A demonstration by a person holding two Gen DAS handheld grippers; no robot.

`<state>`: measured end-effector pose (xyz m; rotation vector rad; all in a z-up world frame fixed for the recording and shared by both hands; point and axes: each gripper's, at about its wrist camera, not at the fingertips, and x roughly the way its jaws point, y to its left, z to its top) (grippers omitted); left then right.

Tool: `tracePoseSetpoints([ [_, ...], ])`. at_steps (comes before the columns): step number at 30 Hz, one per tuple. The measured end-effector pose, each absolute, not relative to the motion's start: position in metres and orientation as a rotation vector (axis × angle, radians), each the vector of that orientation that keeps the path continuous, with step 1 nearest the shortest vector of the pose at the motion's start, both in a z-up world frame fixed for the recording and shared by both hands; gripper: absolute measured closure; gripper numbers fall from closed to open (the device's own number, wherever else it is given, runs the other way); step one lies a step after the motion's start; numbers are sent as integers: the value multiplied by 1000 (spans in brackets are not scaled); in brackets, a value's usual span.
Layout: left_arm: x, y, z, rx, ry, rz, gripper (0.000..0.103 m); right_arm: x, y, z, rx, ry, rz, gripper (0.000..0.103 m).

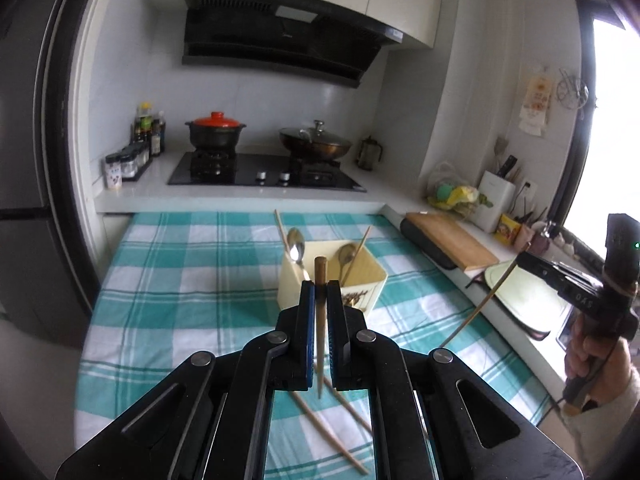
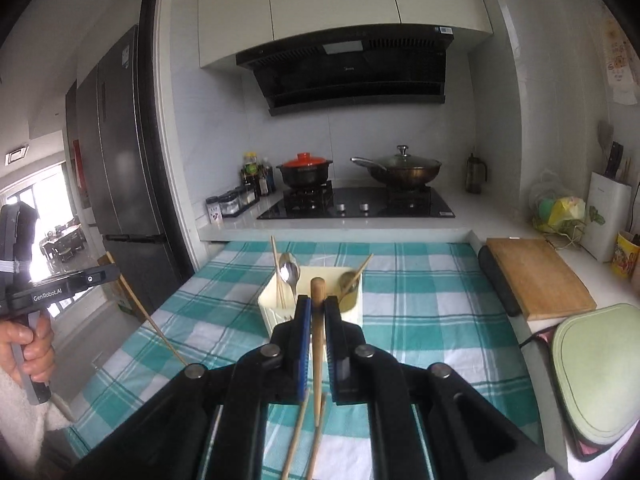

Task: Organize utensils
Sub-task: 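Carry both chopsticks over the cream box and open both grippers to drop them in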

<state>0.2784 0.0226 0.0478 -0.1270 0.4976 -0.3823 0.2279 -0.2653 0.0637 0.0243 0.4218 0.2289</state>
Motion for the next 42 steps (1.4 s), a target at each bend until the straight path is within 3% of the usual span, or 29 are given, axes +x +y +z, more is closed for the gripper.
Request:
tracePoseSetpoints([
  [10,317,-7,112,-79,355,-384,100,280,-246,122,-9,327,227,96],
  [16,357,-28,122,-78,301,-341,100,316,-238,135,-4,252,219,96],
  [25,433,-53,70,-116,447,-315,100,390,-224,83,-10,317,236,96],
  [35,503,-79,-2,-144,736,-331,99,474,-215,5,48,716,285,94],
  [37,507,-77,-5,-177,759,-320,92,480,-215,1,42,733,260,89],
  [39,502,-68,-2,-222,748,-325,50,474,-219,5,60,703,254,72],
  [41,489,-56,6,-237,706,-309,36,463,-224,15,77,656,252,63],
  [42,482,-51,11,-229,696,-307,35,455,-227,22,81,630,249,63],
])
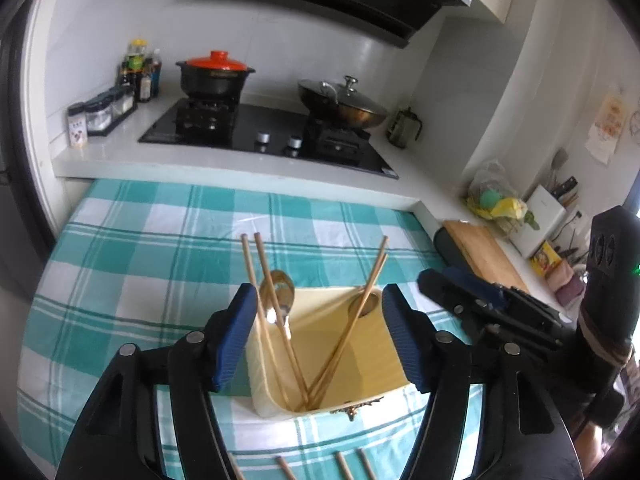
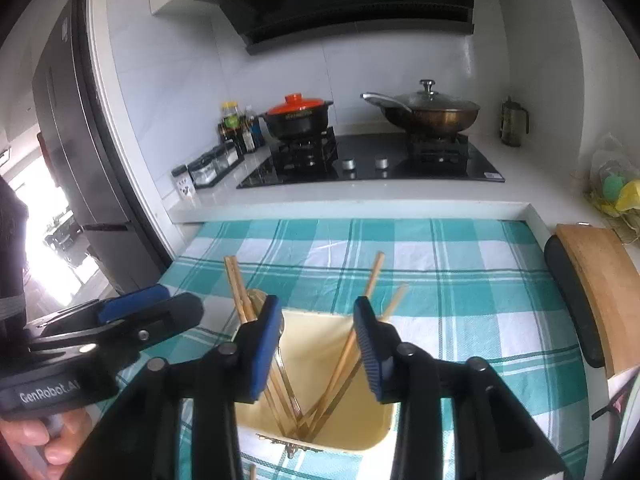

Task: Organize utensils
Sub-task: 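Carry both chopsticks over the cream box and open both grippers to drop them in, then move both open grippers back over the remaining chopsticks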

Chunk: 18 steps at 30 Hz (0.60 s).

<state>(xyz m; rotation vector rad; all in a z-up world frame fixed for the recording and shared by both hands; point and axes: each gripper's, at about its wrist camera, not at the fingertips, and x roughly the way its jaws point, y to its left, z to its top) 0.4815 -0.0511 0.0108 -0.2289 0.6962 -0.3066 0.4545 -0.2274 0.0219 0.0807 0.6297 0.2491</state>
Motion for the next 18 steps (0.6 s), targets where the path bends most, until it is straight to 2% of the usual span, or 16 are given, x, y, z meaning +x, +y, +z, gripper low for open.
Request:
tracePoseSetpoints([
  [2,464,-40,17,-191,716,-313,34,438,-234,37,79,590,256,62],
  [4,440,-29,17,-126,759,-314,25,410,-240,48,66,563,264,61],
  [6,415,-18,8,-38,806,-319,15,381,-247,50,43,563,288,50],
  [8,384,-6,-12,73,865,-311,15,348,-253,38,-9,602,315,49],
  [12,320,16,-72,163,995,-249,15,276,-267,-19,-127,696,273,49],
  [18,236,31,-150,-21,1078,-160,15,169,-280,-134,-90,855,179,49],
])
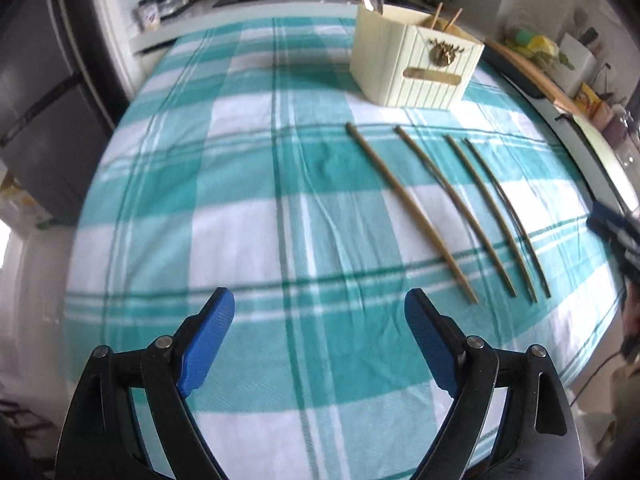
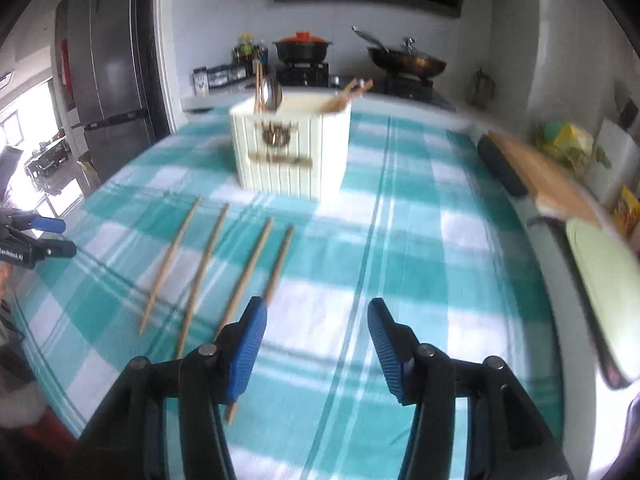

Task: Organize utensils
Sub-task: 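Move both open grippers back over the remaining chopsticks, then grasp a wooden chopstick with the right gripper while the left gripper grasps another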

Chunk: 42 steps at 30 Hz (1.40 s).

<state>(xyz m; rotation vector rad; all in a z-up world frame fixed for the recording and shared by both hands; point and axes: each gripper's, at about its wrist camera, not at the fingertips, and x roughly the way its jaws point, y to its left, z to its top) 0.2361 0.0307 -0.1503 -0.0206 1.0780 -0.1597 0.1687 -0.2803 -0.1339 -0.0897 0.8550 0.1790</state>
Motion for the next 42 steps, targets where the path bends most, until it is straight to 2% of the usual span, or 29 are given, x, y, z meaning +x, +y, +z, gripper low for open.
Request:
tracePoseSetpoints([
  [3,218,21,-164,-99,1065,-156,15,141,-285,-156,-19,870,140,49],
  [6,217,2,-168,-5,1055,-155,15,132,-285,-161,9,880,145,49],
  [16,265,-40,-170,-17,1053,-214,15,169,-260,-161,-10,895,199,52],
  [23,285,-66,-200,48,1095,-173,22,202,-241,-182,-52,971,234,77],
  [26,282,-71,-203,74,1076,-146,24,204,-233,-187,-81,975,244,79],
  [28,279,-73,-202,83,1064,-139,29,203,-229,-187,-106,970,234,91],
  [29,277,-75,-201,90,1054,-135,37,202,-230,-188,-97,972,223,96],
  [30,275,-77,-200,103,1043,-135,49,202,-232,-188,-83,970,214,97],
  [31,273,-80,-199,119,1033,-140,56,201,-235,-188,-73,967,195,97],
  [33,269,-86,-198,142,1023,-157,91,199,-240,-187,-52,965,164,97],
  [35,265,-87,-198,147,1021,-154,95,194,-246,-186,-34,965,131,97],
  [42,238,-58,-198,108,1033,-133,97,160,-265,-185,-31,984,50,97],
])
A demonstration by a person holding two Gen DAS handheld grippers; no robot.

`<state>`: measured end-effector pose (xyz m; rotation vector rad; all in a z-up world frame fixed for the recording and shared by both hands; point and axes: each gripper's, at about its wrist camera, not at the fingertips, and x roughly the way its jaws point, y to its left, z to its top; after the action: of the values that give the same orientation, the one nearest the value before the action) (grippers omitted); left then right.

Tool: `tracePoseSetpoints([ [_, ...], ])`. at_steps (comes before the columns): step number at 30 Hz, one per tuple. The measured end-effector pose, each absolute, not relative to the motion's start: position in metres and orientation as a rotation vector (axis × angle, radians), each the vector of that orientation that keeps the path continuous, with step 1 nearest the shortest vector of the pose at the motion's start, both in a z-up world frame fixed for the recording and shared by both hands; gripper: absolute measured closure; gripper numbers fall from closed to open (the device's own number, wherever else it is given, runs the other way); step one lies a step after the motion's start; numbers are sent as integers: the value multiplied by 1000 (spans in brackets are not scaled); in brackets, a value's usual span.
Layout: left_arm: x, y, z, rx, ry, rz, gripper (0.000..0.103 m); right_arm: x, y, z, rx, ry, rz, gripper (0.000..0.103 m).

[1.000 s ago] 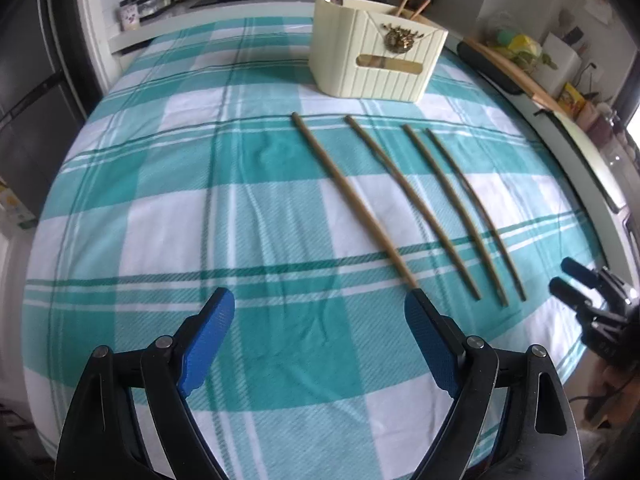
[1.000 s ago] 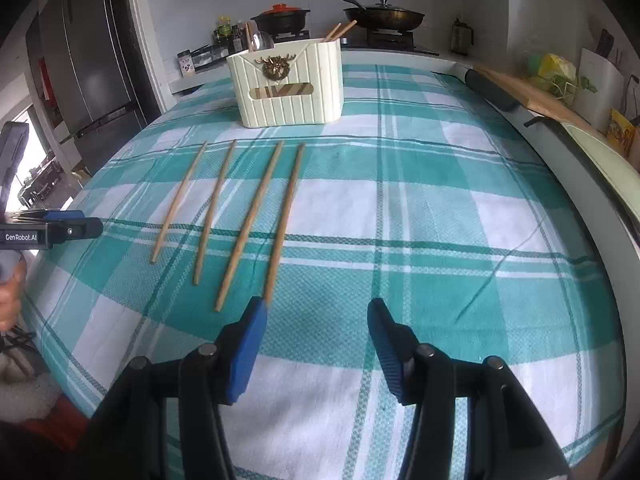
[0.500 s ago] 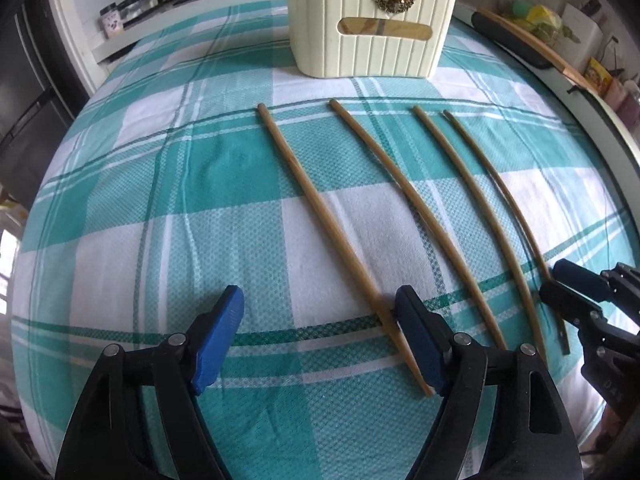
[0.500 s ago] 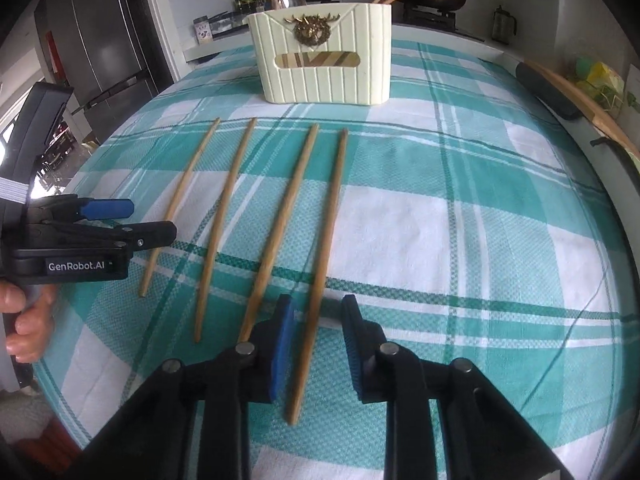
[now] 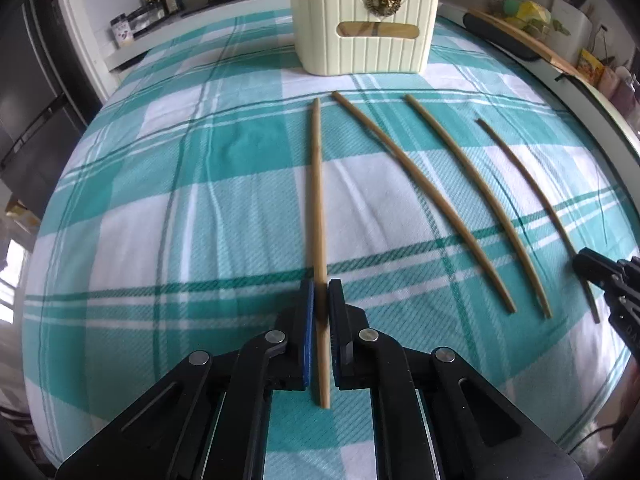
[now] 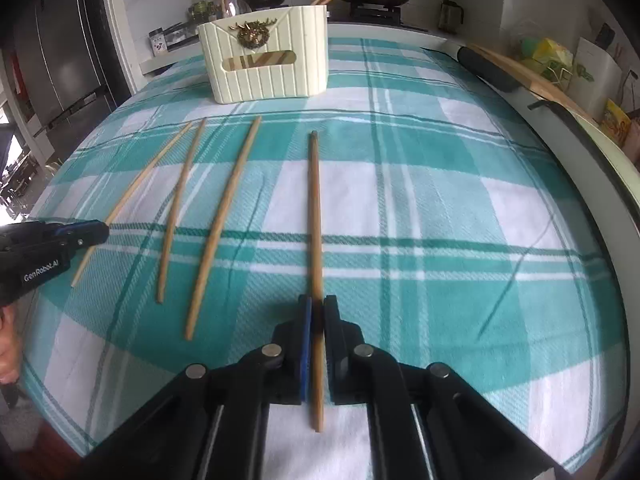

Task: Organize utensils
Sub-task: 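Grasp a wooden chopstick with the right gripper while the left gripper grasps another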

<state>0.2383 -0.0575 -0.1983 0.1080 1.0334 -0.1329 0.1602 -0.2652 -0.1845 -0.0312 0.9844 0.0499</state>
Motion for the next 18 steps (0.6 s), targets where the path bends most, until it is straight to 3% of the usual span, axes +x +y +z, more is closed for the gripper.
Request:
tracePoseSetpoints([
  [7,198,-20,-197,57,1046,-163,92,126,-266,-181,-25,1009,37,96],
  [9,193,-14,-197,27,1044,-180,59,124,-266,-179,-9,1006,30,94],
  [11,191,-10,-196,9,1029,-176,43,125,-267,-176,7,995,35,84],
  [12,191,-9,-196,2,1026,-173,43,126,-267,-174,9,990,31,76],
  [13,192,-7,-196,-6,1028,-178,43,127,-268,-172,10,982,27,75],
  [18,194,-4,-194,-14,1023,-199,43,128,-271,-164,14,964,26,75],
])
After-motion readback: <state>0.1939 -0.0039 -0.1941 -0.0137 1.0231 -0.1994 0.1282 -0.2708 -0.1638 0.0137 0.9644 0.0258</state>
